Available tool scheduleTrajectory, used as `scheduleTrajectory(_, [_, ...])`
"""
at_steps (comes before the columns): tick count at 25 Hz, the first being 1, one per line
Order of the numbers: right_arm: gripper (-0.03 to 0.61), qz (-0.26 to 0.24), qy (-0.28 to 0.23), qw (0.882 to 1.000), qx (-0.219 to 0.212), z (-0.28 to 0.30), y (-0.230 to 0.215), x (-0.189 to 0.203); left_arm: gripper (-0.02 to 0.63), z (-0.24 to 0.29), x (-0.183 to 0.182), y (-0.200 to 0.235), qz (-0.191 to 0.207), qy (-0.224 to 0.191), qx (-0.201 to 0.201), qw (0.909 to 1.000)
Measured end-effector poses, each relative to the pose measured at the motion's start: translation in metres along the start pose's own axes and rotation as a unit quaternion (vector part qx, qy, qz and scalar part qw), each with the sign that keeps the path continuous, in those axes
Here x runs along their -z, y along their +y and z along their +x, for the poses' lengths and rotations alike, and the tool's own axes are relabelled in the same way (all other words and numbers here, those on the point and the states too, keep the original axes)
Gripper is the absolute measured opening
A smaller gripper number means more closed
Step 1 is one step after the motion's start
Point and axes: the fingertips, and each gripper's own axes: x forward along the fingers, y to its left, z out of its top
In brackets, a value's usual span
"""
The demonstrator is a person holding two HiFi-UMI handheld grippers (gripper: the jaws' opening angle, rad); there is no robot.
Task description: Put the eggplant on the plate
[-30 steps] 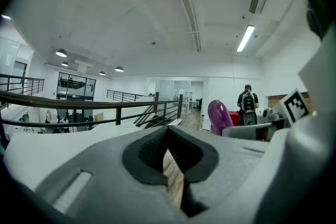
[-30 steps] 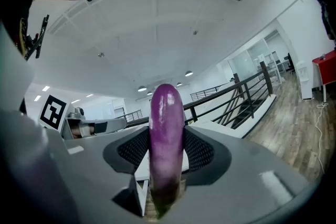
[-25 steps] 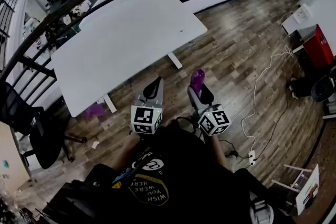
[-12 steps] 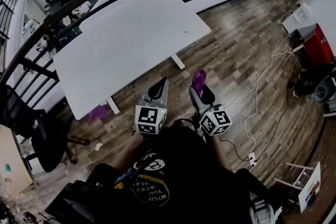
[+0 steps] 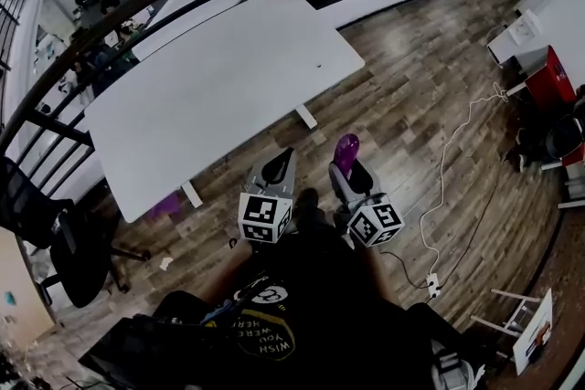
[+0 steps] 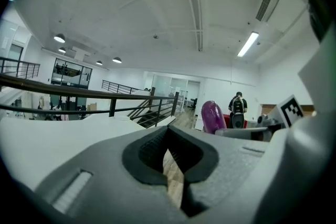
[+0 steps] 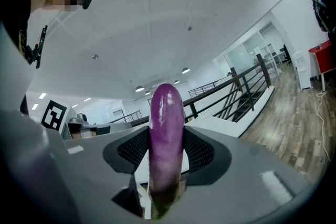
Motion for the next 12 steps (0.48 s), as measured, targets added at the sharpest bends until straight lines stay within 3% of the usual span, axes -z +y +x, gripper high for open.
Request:
scheduleTrajectory(4, [0.212, -0.003, 0.001, 1.0, -0.003, 0.021, -0.045, -0.027, 0.005, 0.059, -0.026, -0.008, -0.047, -0.029, 0.017, 0.9983])
scheduleTrajectory(12, [0.212, 0.003, 0.001, 0.999, -0.036, 0.057, -0.141, -0.065, 0.005, 0.173, -0.034, -0.029, 0.009, -0.009, 0.003, 0.9999])
